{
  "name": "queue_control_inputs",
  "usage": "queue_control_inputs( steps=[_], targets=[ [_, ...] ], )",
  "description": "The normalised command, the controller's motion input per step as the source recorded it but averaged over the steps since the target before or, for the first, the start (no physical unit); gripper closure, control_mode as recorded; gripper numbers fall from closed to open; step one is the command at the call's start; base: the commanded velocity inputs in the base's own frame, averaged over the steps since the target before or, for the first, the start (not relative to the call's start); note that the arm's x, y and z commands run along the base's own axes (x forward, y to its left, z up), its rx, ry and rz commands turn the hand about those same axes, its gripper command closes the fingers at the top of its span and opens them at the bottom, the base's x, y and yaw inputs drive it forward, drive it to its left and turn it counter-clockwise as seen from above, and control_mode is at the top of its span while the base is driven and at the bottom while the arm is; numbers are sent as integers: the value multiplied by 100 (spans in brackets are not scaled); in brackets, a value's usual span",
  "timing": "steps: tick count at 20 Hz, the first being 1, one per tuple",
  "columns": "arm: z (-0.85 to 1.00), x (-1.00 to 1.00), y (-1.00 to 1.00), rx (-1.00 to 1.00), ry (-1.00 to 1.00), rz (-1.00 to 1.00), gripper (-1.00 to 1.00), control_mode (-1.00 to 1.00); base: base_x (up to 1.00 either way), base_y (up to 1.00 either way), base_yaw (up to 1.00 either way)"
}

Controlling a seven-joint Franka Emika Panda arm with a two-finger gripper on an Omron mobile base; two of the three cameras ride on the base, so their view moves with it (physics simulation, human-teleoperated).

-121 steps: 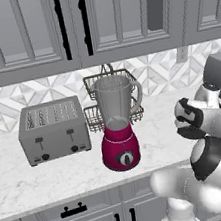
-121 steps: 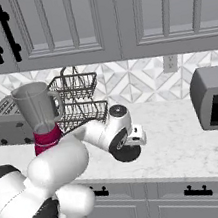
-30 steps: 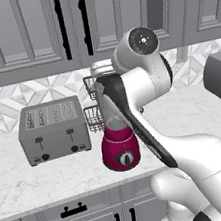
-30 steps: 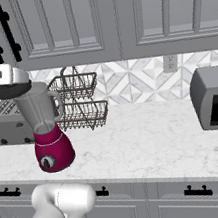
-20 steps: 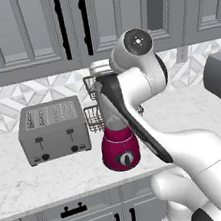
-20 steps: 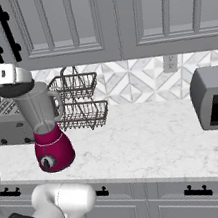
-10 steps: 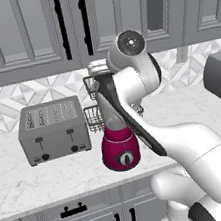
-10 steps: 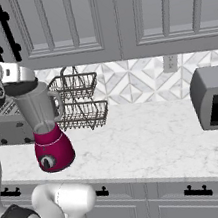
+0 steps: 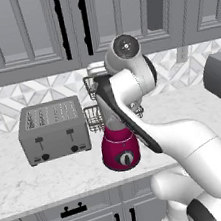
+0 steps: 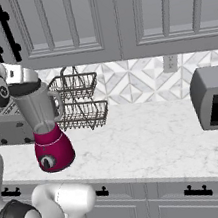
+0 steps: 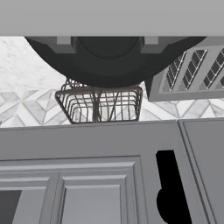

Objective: Close the lid blender by securely placing the lid on top.

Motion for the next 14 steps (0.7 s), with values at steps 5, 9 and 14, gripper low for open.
queue_control_inputs(
  steps=[5, 9, 14],
  targets=[
    [-3, 15, 0, 0, 0, 0, 100, -100, 0, 0, 0],
    [-6, 13, 0, 0, 0, 0, 100, -100, 0, 0, 0],
    [-5, 10, 0, 0, 0, 0, 100, -100, 0, 0, 0]
  ],
)
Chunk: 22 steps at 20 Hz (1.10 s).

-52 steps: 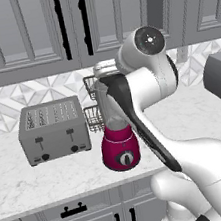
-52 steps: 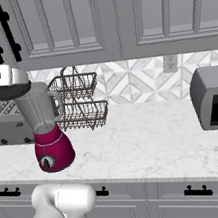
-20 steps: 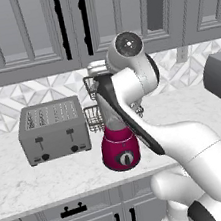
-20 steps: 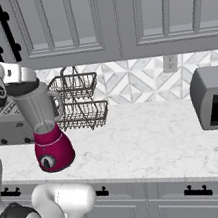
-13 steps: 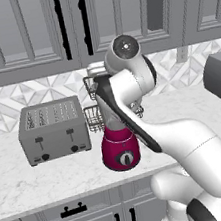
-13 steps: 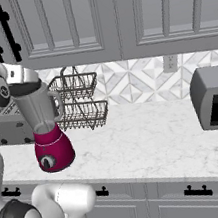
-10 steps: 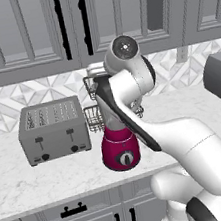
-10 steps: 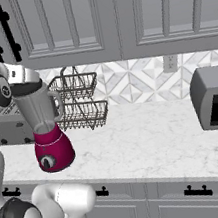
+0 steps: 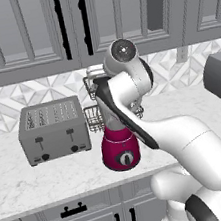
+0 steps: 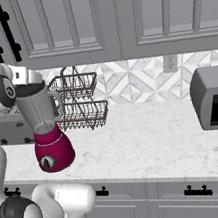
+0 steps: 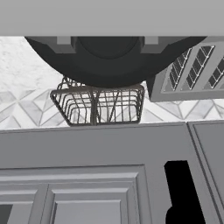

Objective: Close the lid blender by securely placing the lid on top.

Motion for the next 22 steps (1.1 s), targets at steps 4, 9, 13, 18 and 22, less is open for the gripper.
queue_control_inputs(
  steps=[4, 9, 13, 18, 22],
  targets=[
    [0, 12, 2, 0, 0, 0, 100, -100, 0, 0, 0],
    [0, 12, 12, 0, 0, -1, 100, -100, 0, 0, 0],
    [0, 3, 18, 0, 0, -1, 100, -100, 0, 0, 0],
    [0, 0, 14, 0, 0, -2, 100, -100, 0, 0, 0],
    [0, 0, 3, 0, 0, -3, 100, -100, 0, 0, 0]
  ],
)
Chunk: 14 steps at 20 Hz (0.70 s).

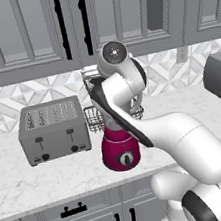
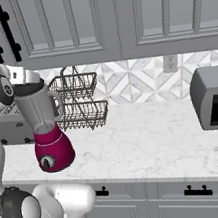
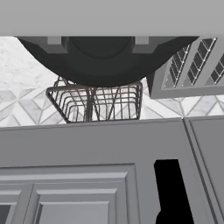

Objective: Close the lid blender by securely placing the lid on top.

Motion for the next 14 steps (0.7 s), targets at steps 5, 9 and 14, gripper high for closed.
queue_control_inputs(
  steps=[5, 9, 14],
  targets=[
    [0, -9, 0, 0, 0, -3, 100, -100, 0, 0, 0],
    [1, -18, 0, 0, 0, -2, 100, -100, 0, 0, 0],
    [7, -11, 0, 0, 0, -1, 100, -100, 0, 0, 0]
  ],
)
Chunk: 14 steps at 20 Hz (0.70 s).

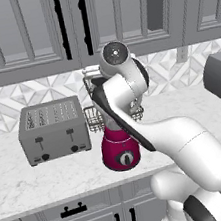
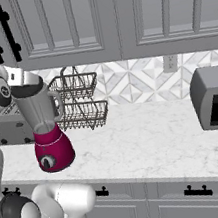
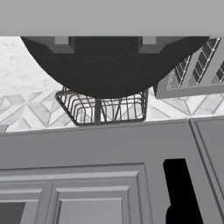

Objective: Close the lid blender by securely placing the lid on top.

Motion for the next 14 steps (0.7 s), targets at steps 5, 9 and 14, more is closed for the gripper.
queue_control_inputs(
  steps=[5, 9, 14],
  targets=[
    [18, -1, 3, 0, 1, -1, 100, -100, 0, 0, 0],
    [27, -12, 5, 0, 3, 0, 100, -100, 0, 0, 0],
    [26, -24, 1, 0, 5, -2, 100, -100, 0, 0, 0]
  ],
)
